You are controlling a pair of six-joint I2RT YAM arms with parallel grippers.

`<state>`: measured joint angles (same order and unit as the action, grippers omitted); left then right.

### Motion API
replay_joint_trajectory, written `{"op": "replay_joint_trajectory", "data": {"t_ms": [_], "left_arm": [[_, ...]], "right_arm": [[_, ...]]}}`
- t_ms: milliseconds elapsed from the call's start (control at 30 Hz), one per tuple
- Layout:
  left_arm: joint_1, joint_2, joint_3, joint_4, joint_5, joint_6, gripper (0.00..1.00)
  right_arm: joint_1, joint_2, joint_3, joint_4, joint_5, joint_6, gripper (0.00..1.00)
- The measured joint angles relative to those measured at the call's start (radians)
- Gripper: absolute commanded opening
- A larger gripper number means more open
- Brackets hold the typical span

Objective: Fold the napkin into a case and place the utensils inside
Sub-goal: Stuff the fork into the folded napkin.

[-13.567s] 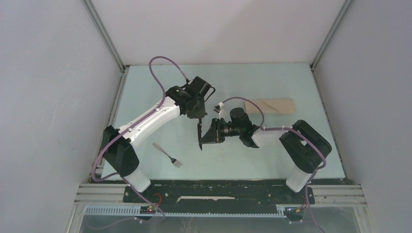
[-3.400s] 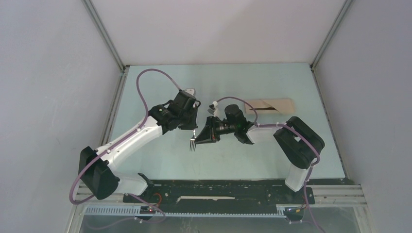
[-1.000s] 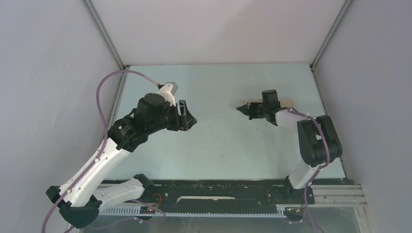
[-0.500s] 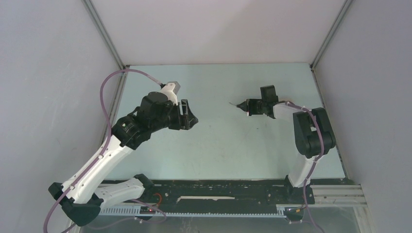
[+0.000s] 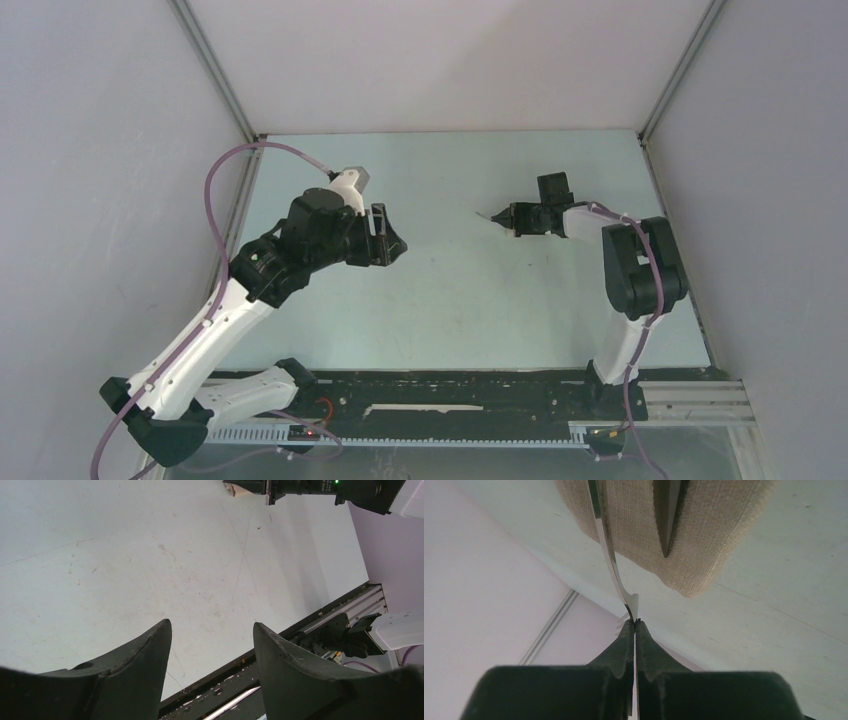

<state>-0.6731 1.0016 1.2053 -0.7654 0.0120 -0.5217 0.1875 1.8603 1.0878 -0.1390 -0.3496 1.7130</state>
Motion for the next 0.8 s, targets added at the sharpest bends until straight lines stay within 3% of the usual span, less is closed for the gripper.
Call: {"op": "replay_joint_trajectory", "data": {"t_ms": [800], "left_arm": [[0.034, -0.002, 0.0, 0.0, 0.026, 0.007, 0.68]], "right_arm": [[-0.039, 0.07, 0.082, -0.078, 0.009, -0.057, 0.0]]}}
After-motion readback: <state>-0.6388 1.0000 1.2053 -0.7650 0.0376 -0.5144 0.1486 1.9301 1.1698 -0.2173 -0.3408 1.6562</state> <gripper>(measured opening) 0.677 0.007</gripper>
